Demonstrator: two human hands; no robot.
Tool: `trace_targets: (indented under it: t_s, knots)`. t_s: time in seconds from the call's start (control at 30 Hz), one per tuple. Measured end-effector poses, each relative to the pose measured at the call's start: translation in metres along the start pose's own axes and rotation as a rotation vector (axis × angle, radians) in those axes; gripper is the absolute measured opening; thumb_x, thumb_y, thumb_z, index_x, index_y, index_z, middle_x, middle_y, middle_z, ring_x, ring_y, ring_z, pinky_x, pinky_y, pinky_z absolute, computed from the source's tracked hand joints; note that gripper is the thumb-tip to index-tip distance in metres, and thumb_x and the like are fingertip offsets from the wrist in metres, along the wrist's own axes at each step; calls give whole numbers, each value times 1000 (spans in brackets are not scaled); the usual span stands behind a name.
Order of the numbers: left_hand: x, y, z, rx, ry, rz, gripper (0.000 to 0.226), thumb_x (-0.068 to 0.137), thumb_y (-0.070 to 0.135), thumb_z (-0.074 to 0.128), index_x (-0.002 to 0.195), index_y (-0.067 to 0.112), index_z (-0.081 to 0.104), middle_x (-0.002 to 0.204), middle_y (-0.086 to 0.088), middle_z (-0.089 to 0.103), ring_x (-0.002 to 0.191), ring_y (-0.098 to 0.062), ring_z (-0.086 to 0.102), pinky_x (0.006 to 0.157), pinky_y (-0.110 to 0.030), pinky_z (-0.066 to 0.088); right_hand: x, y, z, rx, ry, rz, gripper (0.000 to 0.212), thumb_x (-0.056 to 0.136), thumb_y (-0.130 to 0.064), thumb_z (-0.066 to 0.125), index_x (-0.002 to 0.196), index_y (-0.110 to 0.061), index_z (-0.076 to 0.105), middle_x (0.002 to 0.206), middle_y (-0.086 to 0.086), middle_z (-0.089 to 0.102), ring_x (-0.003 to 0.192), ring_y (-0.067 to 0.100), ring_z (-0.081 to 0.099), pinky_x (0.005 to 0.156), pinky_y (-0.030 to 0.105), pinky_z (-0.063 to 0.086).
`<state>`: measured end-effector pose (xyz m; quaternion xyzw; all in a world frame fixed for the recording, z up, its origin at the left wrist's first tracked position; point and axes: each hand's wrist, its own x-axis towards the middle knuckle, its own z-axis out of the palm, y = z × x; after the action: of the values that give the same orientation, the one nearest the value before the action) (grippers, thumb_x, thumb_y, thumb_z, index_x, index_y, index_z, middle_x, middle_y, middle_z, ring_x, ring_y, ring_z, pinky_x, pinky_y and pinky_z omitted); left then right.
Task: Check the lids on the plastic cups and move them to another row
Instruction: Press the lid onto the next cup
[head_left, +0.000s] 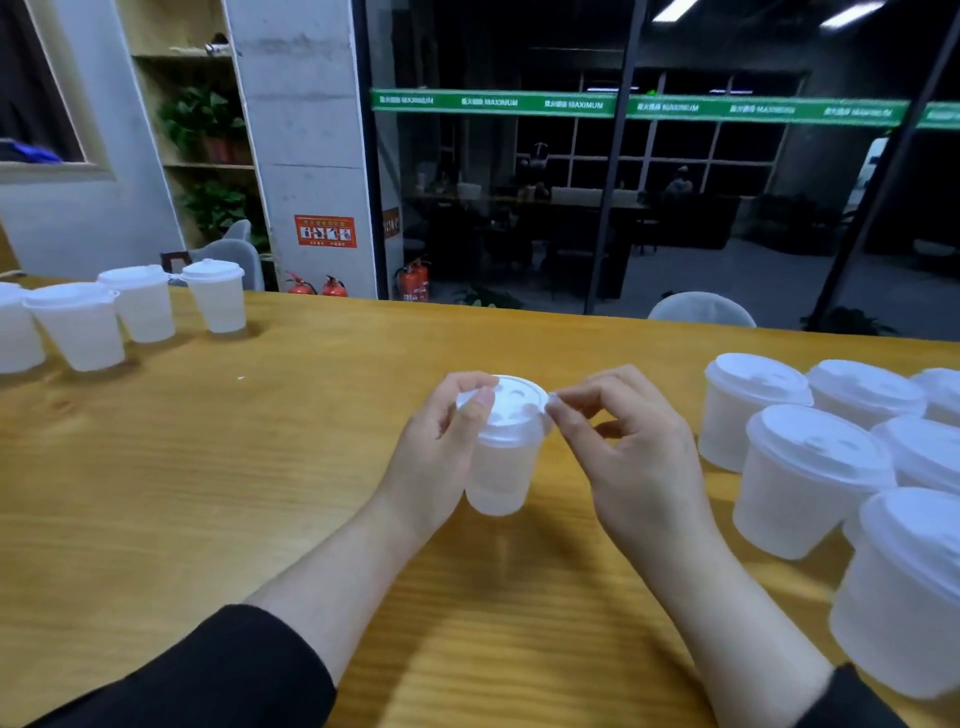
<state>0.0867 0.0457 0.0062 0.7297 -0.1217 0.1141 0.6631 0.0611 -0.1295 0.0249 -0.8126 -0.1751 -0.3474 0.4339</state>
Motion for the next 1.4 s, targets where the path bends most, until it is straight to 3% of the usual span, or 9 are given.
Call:
trace_targets:
  t_s: [0.13,0.3,0.47,0.6,0.9,1.07,1.17,1.27,1.4]
  knots:
    - [-1,-2,0,30,-10,33,41,83,68,47,107,40,66,103,-7,68,98,-26,62,76,-33,49,10,-7,9,-78,-50,-38,6,96,-17,69,95,-18,75,89,-13,60,88,7,59,74,13,42]
    - [0,-3,-2,62,-28,48,40,83,69,46,105,41,65,106,-23,62,81,-13,53,69,-24,40,1,-4,8,-201,-84,-152,11,99,-15,64,103,-14,74,96,-8,58,90,19,58,72,41,53]
    - [1,-4,-1,54,-22,32,41,81,70,46,105,42,65,94,-15,62,78,-18,55,69,-30,42,-10,-7,3,-273,-107,-147,22,98,-19,57,116,-17,70,104,-6,58,96,19,58,77,39,53]
    - [1,-5,-1,28,-22,39,42,82,69,47,107,40,65,104,-12,67,96,-31,61,78,-48,51,-15,-12,4,-412,-108,-139,23,96,-24,60,118,-23,66,104,-7,58,94,17,52,73,37,48]
    - [1,-7,-4,41,-51,46,41,85,73,45,109,46,63,110,-10,69,99,-27,64,84,-49,54,-14,-24,-1,-605,-159,-109,30,91,-30,48,115,-28,66,103,-5,62,94,27,54,70,48,50]
    - [2,-8,-4,38,-24,57,50,94,77,40,130,46,55,115,2,67,102,-10,63,87,-35,52,-14,-31,-4,-603,-170,-27,35,94,-43,52,125,-30,63,130,-3,53,122,27,47,96,49,45]
    - [4,-4,-7,-153,149,-16,73,91,81,23,146,39,46,121,6,70,113,-13,67,98,-34,53,-12,-35,-3,-525,-237,15,70,86,-62,61,147,-31,44,155,-2,36,145,22,28,113,46,32]
    - [10,-7,-11,-165,223,-193,69,99,73,21,128,29,65,102,-2,78,94,-23,75,97,-48,57,9,-37,3,-365,-442,196,99,81,-68,68,160,-32,22,163,-8,25,151,13,19,121,36,25]
    - [10,-16,-10,-57,104,-296,82,87,88,20,109,32,75,98,1,80,98,-22,75,101,-49,54,23,-30,17,-259,-533,246,94,82,-63,74,158,-35,28,152,-11,41,138,6,38,105,25,35]
